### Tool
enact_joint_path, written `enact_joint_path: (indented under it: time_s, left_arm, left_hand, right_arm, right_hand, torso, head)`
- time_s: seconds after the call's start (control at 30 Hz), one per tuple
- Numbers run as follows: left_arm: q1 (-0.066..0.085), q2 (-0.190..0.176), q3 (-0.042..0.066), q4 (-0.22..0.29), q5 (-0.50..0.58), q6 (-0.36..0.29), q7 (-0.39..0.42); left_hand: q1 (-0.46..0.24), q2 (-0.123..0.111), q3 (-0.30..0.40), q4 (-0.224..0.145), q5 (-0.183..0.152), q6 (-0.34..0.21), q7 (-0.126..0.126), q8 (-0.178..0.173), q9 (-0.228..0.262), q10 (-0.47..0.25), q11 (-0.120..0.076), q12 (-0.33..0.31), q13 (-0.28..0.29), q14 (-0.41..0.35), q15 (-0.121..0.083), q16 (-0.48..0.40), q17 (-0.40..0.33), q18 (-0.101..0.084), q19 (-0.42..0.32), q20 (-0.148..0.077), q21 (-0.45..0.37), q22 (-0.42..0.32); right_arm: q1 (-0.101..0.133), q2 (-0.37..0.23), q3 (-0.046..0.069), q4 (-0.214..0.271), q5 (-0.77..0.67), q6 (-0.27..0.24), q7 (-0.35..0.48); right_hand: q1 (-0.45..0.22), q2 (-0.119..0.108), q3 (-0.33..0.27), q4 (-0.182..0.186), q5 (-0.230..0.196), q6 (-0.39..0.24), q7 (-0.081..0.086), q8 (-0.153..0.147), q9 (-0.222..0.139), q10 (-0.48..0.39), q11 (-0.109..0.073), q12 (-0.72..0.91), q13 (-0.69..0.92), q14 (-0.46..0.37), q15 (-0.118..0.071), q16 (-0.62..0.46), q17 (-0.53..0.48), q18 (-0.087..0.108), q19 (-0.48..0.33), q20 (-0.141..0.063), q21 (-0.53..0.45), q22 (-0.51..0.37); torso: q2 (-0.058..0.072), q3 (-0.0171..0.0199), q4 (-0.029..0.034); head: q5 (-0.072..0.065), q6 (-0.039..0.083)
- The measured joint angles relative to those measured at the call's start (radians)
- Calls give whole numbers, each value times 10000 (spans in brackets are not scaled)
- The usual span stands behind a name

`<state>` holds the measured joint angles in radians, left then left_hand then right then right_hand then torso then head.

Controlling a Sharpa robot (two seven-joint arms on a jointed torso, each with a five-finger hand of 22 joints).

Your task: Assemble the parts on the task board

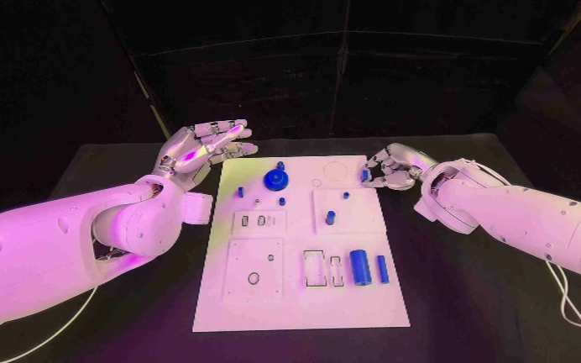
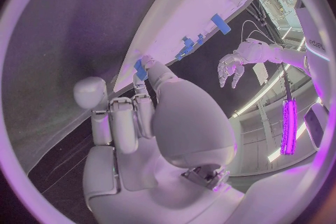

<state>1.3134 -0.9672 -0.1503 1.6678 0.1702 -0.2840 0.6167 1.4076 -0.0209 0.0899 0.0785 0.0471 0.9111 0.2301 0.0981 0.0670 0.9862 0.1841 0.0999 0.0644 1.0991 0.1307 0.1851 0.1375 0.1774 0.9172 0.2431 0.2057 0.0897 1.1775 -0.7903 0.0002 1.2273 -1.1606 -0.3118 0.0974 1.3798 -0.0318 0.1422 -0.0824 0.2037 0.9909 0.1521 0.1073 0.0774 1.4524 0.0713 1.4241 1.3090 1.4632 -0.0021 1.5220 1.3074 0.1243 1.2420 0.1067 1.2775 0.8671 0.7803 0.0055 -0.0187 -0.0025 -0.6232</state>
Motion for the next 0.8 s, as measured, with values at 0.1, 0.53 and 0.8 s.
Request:
enact_joint_path:
  time_s: [0.1,0.53,0.8]
  left_arm:
    - [0,-5,0,0,0,0,0]
    - [0,-5,0,-6,0,1,0]
    - [0,-5,0,-7,0,2,-1]
  left_hand:
    - [0,0,0,-1,0,0,0,0,0,0,0,0,0,0,0,0,0,0,0,0,0,0]
    - [0,0,-29,-29,0,0,0,0,0,0,0,0,0,0,0,0,0,0,0,0,0,2]
    - [0,0,-28,-28,0,0,0,0,0,0,0,0,0,0,0,0,0,0,0,0,0,-9]
  right_arm:
    - [-5,10,0,-1,-9,0,-18]
    - [-10,47,0,10,83,-112,-51]
    - [-11,58,0,1,221,-252,-103]
  right_hand:
    - [-93,93,0,0,0,64,-12,50,0,20,-20,0,1,3,-3,0,0,0,0,0,0,10]
    - [-268,201,71,72,0,196,-60,49,-15,71,-71,49,0,37,-36,0,0,0,36,-36,40,57]
    - [-362,261,160,105,88,250,-114,49,-43,71,-72,49,0,4,-76,0,0,-1,35,-107,40,64]
  torso:
    - [0,2,0]
    - [3,8,-4]
    - [5,9,-4]
  head:
    - [0,-7]
    - [-2,-34]
    - [-11,-41]
